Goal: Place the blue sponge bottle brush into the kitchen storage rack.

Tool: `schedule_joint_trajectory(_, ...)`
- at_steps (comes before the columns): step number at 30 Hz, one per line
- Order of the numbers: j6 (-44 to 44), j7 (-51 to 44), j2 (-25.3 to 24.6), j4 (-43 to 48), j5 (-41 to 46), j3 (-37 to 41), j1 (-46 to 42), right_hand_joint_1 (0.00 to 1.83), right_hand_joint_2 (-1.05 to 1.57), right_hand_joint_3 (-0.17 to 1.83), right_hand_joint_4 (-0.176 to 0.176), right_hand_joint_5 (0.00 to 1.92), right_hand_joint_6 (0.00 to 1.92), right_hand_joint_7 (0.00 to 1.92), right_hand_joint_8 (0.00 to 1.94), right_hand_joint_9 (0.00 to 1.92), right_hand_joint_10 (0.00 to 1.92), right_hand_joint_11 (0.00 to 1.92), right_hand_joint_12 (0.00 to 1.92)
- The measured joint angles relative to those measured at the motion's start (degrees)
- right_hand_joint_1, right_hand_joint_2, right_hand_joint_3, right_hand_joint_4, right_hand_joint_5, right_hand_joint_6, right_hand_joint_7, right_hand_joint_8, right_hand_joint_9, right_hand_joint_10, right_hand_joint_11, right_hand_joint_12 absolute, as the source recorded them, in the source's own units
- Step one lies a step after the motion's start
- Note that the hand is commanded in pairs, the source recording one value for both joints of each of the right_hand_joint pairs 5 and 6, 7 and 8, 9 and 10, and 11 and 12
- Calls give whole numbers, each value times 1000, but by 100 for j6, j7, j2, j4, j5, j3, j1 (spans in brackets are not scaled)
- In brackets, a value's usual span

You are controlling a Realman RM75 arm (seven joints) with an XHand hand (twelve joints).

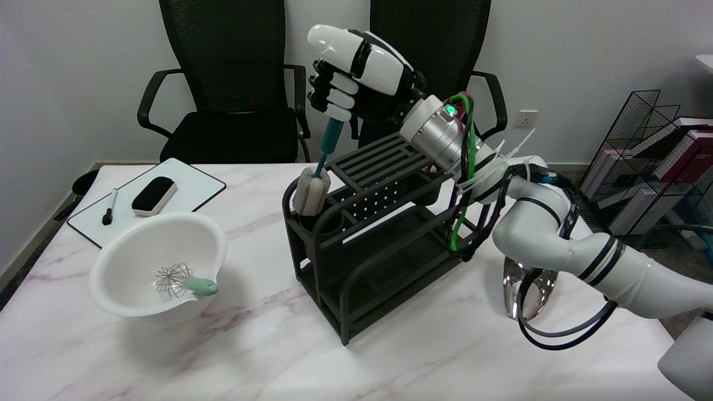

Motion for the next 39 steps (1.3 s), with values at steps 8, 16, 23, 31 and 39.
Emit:
schedule_joint_trajectory(8,79,3,80,-50,-39,44,-56,985,1571,424,0,1920,1920,1920,1920,1920,1920,1920,1920)
schedule_joint_trajectory(16,130,35,136,-17,-50,89,-147,985,1571,425,0,1920,1920,1920,1920,1920,1920,1920,1920)
schedule_joint_trajectory(23,150,35,183,-7,-59,190,-336,986,1571,427,0,1920,1920,1920,1920,1920,1920,1920,1920)
schedule_joint_trajectory(31,160,39,217,14,-67,301,-534,988,1571,426,0,1920,1920,1920,1920,1920,1920,1920,1920)
schedule_joint_trajectory(39,166,41,233,14,-69,334,-629,988,1571,418,0,1920,1920,1920,1920,1920,1920,1920,1920)
